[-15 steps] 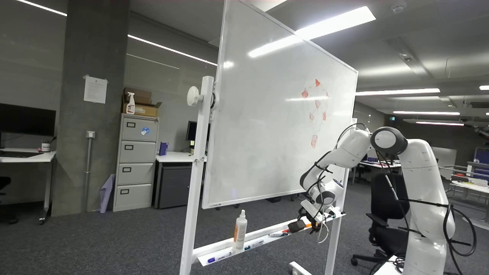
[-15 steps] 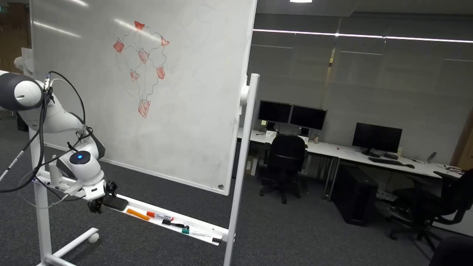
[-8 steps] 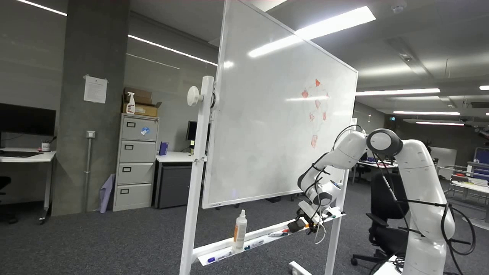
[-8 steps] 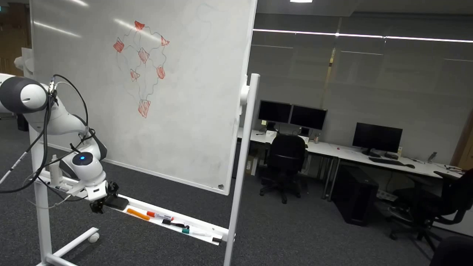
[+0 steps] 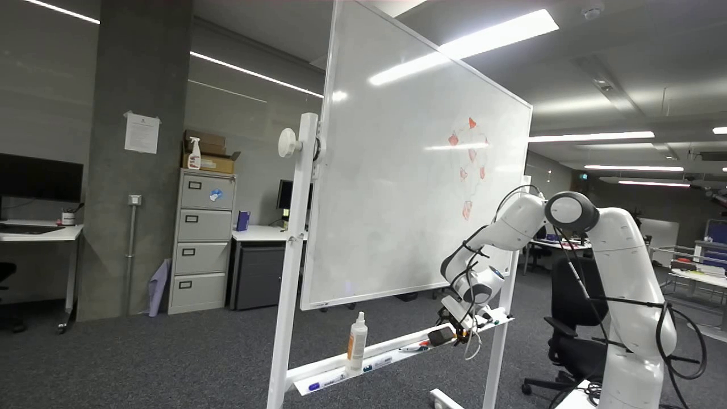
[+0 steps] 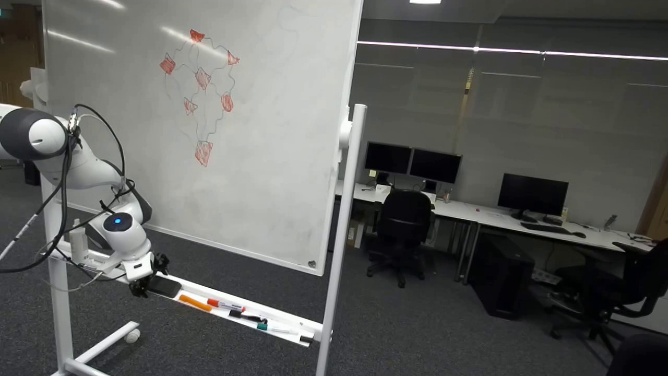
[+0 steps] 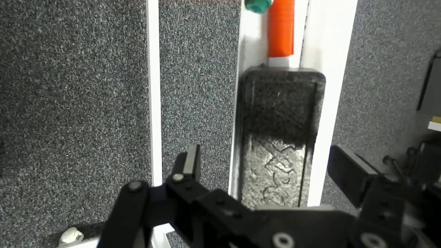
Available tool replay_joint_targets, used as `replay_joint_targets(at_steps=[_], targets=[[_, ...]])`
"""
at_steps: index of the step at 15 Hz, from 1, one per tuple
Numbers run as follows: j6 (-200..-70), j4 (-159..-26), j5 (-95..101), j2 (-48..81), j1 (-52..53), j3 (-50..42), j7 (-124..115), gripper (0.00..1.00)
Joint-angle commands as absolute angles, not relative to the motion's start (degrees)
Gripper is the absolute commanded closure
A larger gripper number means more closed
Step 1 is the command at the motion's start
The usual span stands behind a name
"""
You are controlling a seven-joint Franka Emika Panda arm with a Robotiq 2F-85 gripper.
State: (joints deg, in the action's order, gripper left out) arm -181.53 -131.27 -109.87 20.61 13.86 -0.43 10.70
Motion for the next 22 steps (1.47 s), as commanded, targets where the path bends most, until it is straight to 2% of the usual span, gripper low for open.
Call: replay_joint_targets(at_steps=[1, 10, 11, 12, 14, 19, 22], targets=[[-183.2, -129.2, -110.6, 21.5, 14.5, -0.9, 10.6, 0.00], [-182.9, -127.7, -109.7, 23.4, 14.0, -0.4, 9.8, 0.00], [-182.9, -127.5, -109.6, 23.6, 13.9, -0.4, 9.7, 0.03], [-183.0, -127.4, -109.6, 23.9, 13.9, -0.4, 9.6, 0.26], [-183.2, -127.2, -109.5, 24.2, 14.0, -0.3, 9.6, 0.30], [-183.7, -127.4, -109.1, 24.3, 14.0, 0.2, 9.1, 0.68], [-184.2, -128.2, -108.8, 23.8, 13.9, 0.7, 8.9, 0.69]])
